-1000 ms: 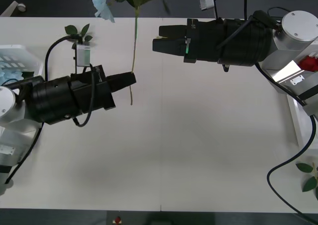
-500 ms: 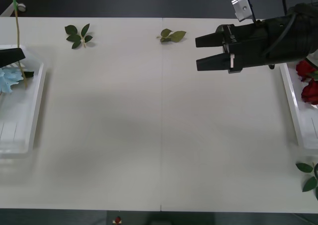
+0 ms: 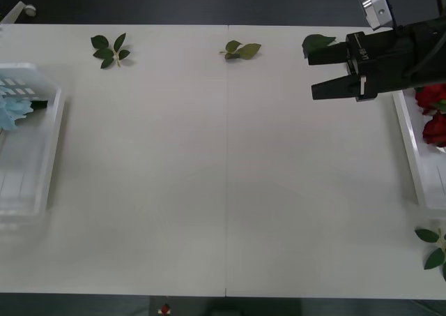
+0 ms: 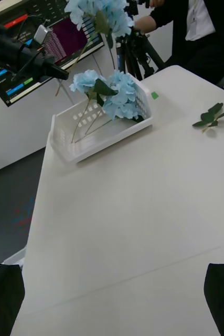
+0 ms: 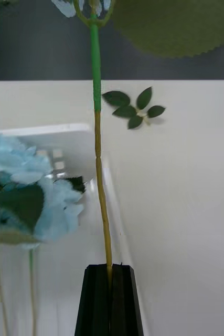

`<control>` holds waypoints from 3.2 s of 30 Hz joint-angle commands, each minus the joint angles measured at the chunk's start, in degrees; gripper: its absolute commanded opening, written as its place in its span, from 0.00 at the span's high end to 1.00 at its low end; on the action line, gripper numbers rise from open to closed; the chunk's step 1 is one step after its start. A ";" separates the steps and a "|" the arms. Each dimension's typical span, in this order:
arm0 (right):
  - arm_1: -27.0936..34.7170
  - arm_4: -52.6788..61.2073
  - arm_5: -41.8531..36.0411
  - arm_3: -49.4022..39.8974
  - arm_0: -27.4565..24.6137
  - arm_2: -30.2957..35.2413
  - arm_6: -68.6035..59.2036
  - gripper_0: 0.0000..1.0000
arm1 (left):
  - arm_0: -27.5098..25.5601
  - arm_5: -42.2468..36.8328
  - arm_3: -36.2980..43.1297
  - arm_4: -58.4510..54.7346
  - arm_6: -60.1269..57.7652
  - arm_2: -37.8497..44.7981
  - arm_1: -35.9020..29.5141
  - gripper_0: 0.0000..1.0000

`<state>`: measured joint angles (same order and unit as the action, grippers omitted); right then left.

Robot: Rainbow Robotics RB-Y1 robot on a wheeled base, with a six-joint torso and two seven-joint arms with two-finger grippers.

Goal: Put the red flowers into the right box and the blue flowers into the left box

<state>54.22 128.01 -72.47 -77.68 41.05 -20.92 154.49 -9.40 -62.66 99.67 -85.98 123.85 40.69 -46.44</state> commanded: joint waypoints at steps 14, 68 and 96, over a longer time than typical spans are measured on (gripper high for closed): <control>0.45 -3.38 2.16 -0.46 -0.62 -5.18 0.51 0.00 | -10.72 19.60 -5.45 10.57 1.22 -3.16 -1.46 1.00; 2.03 -6.28 8.14 -0.81 -0.27 -12.03 0.51 0.00 | -0.79 1.23 10.72 -28.80 7.90 -20.21 -12.18 0.00; 2.03 -6.28 8.14 -0.81 -0.27 -12.03 0.51 0.00 | 14.68 30.76 10.11 -53.15 31.15 -60.46 -24.75 0.00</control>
<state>54.28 121.47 -64.22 -77.60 40.05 -33.91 154.49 3.06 -32.15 108.00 -136.40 152.60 -21.05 -70.21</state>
